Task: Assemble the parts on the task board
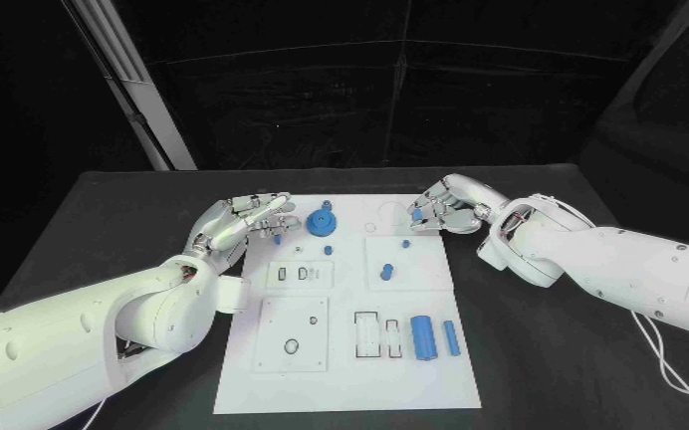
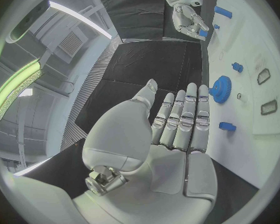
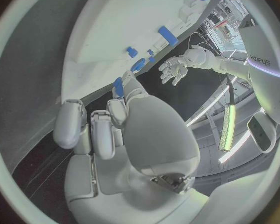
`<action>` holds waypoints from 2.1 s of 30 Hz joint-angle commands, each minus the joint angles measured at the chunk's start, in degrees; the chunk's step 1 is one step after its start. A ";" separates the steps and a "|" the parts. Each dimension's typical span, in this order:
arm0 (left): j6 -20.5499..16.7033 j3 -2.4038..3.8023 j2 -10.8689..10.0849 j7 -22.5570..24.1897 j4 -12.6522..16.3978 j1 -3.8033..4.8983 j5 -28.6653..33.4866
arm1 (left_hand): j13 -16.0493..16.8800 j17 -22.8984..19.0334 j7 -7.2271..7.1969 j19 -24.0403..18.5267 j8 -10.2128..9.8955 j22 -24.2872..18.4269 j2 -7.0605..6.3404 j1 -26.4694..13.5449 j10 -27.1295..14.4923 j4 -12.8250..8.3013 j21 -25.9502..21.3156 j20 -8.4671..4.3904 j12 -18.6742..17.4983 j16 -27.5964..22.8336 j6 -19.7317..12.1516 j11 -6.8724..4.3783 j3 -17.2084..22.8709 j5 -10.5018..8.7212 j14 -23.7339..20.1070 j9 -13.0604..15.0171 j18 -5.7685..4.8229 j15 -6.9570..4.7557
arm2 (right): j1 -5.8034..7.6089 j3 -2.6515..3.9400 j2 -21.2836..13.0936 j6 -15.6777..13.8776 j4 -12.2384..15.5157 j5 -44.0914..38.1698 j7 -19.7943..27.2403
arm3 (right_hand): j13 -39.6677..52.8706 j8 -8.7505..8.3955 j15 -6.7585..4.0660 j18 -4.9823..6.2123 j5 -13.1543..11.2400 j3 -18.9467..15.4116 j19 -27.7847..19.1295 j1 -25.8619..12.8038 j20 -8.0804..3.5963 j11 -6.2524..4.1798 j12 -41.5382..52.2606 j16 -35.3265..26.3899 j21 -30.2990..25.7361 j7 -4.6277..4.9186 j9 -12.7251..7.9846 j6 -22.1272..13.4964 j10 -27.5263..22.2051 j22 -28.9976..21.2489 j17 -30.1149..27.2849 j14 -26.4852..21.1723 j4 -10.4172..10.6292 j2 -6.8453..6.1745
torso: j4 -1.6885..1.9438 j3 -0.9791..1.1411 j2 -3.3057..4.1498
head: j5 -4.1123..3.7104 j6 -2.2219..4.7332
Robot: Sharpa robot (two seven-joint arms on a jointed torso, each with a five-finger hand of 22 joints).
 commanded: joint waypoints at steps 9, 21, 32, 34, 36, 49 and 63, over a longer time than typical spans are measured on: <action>0.33 0.08 -0.39 0.37 -0.42 0.86 -0.32 | -0.02 -0.09 1.22 0.44 -0.09 -0.03 0.12 0.53 0.04 -0.39 -0.30 -0.08 -0.04 -0.38 -0.10 -0.16 0.12 0.17 -0.03 0.00 0.75 -0.05 | 0.74 0.68 2.48 -1.91 5.51 -3.66 -8.97 | -2.94 0.57 -0.65 0.07 0.10 0.90 -0.14 0.89 -0.54 -0.58 -1.86 -0.05 -0.13 -0.41 0.12 0.90 -0.59 -0.42 7.50 4.33 -0.42 1.22 | 0.15 -0.67 -1.82 | 0.84 -1.46; 1.02 0.08 0.77 0.27 -4.54 1.95 2.20 | -0.02 -0.10 1.22 0.45 -0.08 -0.03 0.13 0.52 0.06 -0.43 -0.31 -0.08 -0.03 -0.40 -0.08 -0.16 0.15 0.16 -0.06 0.01 0.75 -0.05 | 0.57 0.57 13.49 0.71 2.84 -9.93 -18.46 | -2.89 0.74 -0.75 0.15 0.14 1.25 -0.35 0.60 -0.64 -0.70 -1.82 -0.14 -0.37 -0.57 0.17 1.32 -0.33 -0.86 7.39 4.30 -0.49 1.34 | 0.13 -1.51 -4.39 | 2.42 -3.17; 1.70 0.07 2.72 0.02 -7.78 2.16 2.64 | -0.02 -0.11 1.22 0.47 -0.07 -0.02 0.14 0.49 0.09 -0.46 -0.33 -0.08 -0.02 -0.42 -0.06 -0.16 0.18 0.16 -0.07 0.01 0.74 -0.05 | -1.07 -1.40 20.68 1.64 -1.27 -13.95 -21.55 | -3.14 0.69 -0.78 0.14 0.15 1.26 -0.33 0.36 -0.68 -0.71 -2.14 -0.16 -0.37 -0.55 0.15 1.26 -0.42 -0.83 7.38 4.30 -0.48 1.18 | 0.53 -1.77 -6.04 | 3.74 -4.55; 1.76 0.06 3.13 -0.16 -8.64 2.21 2.66 | -0.01 -0.11 1.22 0.47 -0.07 -0.02 0.14 0.48 0.09 -0.46 -0.33 -0.08 -0.01 -0.43 -0.06 -0.16 0.18 0.16 -0.08 0.01 0.74 -0.05 | -1.86 -1.56 21.62 1.29 -1.61 -14.24 -22.02 | -3.27 0.64 -0.79 0.15 0.19 1.31 -0.35 0.29 -0.69 -0.70 -2.31 -0.20 -0.39 -0.53 0.12 1.18 -0.49 -0.87 7.33 4.28 -0.47 1.20 | 0.59 -1.73 -6.25 | 4.16 -5.02; 1.90 0.06 3.41 -0.30 -9.28 2.24 2.67 | -0.01 -0.11 1.22 0.48 -0.07 -0.02 0.14 0.48 0.09 -0.46 -0.33 -0.08 -0.01 -0.43 -0.06 -0.16 0.18 0.16 -0.08 0.01 0.74 -0.05 | -2.69 -1.66 22.48 0.95 -1.81 -14.72 -22.33 | -3.31 0.62 -0.79 0.15 0.21 1.33 -0.36 0.27 -0.70 -0.70 -2.37 -0.22 -0.40 -0.52 0.11 1.15 -0.51 -0.88 7.30 4.28 -0.47 1.21 | 0.58 -1.62 -6.39 | 4.48 -5.37; 2.34 0.04 4.08 -0.68 -10.01 2.28 2.69 | -0.01 -0.11 1.22 0.48 -0.08 -0.02 0.13 0.47 0.10 -0.47 -0.34 -0.08 -0.01 -0.44 -0.06 -0.16 0.18 0.15 -0.09 0.01 0.74 -0.05 | -5.27 -1.79 24.68 -0.37 -1.96 -17.30 -22.69 | -3.36 0.50 -0.78 0.14 0.31 1.40 -0.34 0.05 -0.72 -0.66 -2.45 -0.22 -0.40 -0.46 0.05 0.97 -0.51 -0.84 7.31 4.28 -0.45 1.14 | 0.66 -1.33 -6.20 | 5.71 -6.17; 2.40 0.01 4.12 -0.85 -9.66 2.28 2.69 | -0.02 -0.12 1.21 0.49 -0.08 -0.02 0.12 0.40 0.10 -0.48 -0.36 -0.08 -0.01 -0.47 -0.06 -0.16 0.19 0.14 -0.12 0.00 0.74 -0.04 | -5.59 -1.79 24.98 0.78 -2.60 -17.66 -22.80 | -3.36 0.40 -0.76 0.15 0.32 1.38 -0.38 -0.27 -0.72 -0.61 -2.46 -0.23 -0.46 -0.40 0.00 0.85 -0.46 -0.95 7.31 4.29 -0.41 0.94 | 0.59 -1.15 -5.99 | 5.79 -6.71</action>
